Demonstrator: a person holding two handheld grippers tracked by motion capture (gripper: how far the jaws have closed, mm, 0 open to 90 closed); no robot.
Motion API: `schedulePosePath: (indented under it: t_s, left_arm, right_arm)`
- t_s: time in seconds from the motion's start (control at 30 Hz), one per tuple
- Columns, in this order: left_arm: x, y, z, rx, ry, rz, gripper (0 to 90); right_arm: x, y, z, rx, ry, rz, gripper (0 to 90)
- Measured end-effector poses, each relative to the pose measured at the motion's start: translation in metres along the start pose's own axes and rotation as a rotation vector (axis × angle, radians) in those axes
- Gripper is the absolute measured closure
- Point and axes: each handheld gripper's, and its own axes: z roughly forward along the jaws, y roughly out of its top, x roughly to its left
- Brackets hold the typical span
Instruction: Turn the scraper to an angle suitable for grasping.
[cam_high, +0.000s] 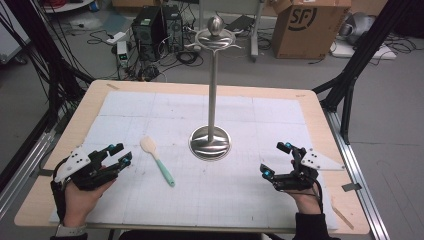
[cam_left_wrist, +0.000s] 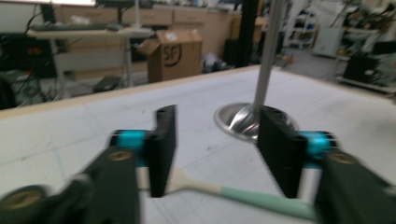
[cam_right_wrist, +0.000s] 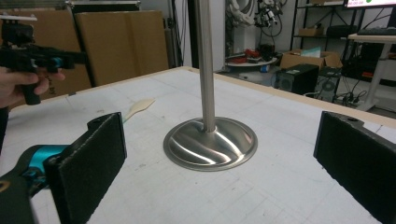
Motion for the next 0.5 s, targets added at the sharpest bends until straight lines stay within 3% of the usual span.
schedulePosePath:
  t_s: [0.07,0.17,0.3,0.5]
  left_arm:
    - [0.000,-0.001,0.001,0.016,0.019,0.008,77.2]
    - [0.000,-0.003,0.003,0.054,0.033,0.013,89.0]
    - [0.002,-0.002,0.007,0.089,0.017,-0.023,89.9]
    - [0.000,0.004,0.021,0.121,0.009,-0.021,89.9]
  right_arm:
    - [0.000,0.000,0.000,0.001,-0.002,0.000,1.4]
    - [0.000,0.000,0.000,0.003,-0.003,0.001,1.4]
    - [0.000,-0.001,0.001,0.012,0.001,0.000,1.4]
    - [0.001,-0.001,0.002,0.016,0.003,0.001,1.4]
